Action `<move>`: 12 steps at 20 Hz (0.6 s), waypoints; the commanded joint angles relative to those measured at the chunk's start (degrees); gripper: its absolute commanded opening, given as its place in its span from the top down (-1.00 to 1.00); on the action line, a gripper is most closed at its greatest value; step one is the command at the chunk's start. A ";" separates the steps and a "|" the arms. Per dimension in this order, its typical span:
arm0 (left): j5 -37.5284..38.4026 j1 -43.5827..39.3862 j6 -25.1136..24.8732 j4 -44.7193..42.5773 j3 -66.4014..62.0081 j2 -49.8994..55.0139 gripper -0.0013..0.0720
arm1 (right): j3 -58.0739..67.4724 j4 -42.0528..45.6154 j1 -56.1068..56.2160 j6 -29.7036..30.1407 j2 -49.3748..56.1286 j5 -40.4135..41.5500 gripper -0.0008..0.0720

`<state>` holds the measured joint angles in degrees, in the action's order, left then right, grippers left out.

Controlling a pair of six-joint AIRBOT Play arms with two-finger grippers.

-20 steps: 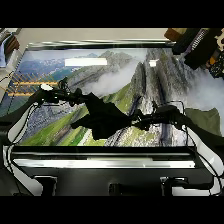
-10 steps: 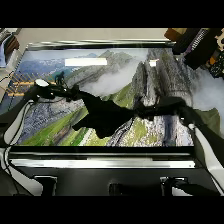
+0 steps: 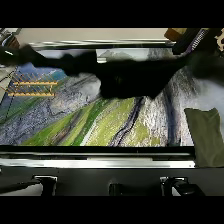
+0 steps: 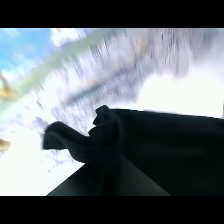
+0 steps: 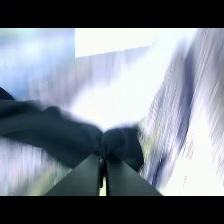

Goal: Fold the clothes and pants, and hang the long-sleeved shirts on hangers.

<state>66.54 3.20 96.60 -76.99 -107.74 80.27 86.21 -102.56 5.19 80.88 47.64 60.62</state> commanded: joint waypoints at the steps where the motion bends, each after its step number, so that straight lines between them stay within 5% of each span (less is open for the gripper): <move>1: -0.24 0.28 11.02 -16.72 -2.71 -12.90 0.93 | 9.22 8.63 -0.04 -2.60 -9.01 -0.63 0.89; 4: -0.26 0.28 16.02 -21.24 -2.71 -20.35 0.93 | 11.08 8.81 -0.04 -4.98 -12.48 -1.16 0.89; 12: 2.97 -0.17 11.02 -11.93 3.10 -16.61 0.93 | 11.06 8.50 -0.04 -11.41 1.31 1.57 0.89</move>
<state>68.29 3.36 110.06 -93.97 -107.72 61.56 97.03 -93.86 5.19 73.08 42.44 59.86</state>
